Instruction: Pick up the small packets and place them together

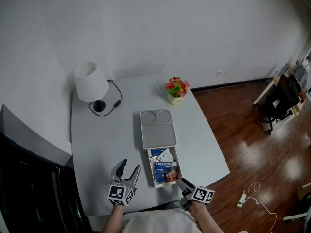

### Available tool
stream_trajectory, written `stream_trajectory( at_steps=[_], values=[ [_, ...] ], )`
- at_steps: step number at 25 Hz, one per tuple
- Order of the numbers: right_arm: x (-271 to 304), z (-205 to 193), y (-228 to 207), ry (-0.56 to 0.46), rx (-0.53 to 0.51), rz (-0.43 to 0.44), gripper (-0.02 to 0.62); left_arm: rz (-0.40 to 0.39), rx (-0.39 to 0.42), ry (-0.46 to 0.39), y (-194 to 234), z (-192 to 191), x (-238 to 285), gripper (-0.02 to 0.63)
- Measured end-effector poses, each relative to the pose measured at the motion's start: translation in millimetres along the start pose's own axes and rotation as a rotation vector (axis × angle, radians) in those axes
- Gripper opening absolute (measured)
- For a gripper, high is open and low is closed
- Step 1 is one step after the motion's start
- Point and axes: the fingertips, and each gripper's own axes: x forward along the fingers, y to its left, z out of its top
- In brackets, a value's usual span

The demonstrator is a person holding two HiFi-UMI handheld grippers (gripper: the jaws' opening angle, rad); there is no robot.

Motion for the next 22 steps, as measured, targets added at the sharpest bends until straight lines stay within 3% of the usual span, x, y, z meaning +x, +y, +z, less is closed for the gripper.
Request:
stream_trajectory(
  at_steps=[3, 6, 8, 13, 15, 19, 22],
  values=[
    [7, 41, 20, -0.068, -0.163, 0.003, 0.293, 0.008, 0.008, -0.008, 3, 4, -1, 0.267],
    [20, 79, 46, -0.13, -0.401, -0.002, 0.297, 0.017, 0.017, -0.023, 5, 10, -3, 0.267],
    [30, 99, 68, -0.163, -0.536, 0.009, 0.38, 0.021, 0.018, -0.036, 4, 15, -4, 0.267],
    [50, 134, 130, -0.241, -0.803, 0.077, 0.382, 0.029, 0.039, -0.064, 1, 26, -9, 0.267],
    [55, 141, 152, -0.272, -0.9, 0.105, 0.423, 0.029, 0.05, -0.07, -1, 29, -11, 0.267],
    [57, 145, 190, -0.315, -1.06, 0.141, 0.423, 0.025, 0.065, -0.088, -6, 36, -15, 0.276],
    [58, 142, 207, -0.331, -1.112, 0.17, 0.423, 0.017, 0.073, -0.107, -9, 41, -15, 0.29]
  ],
)
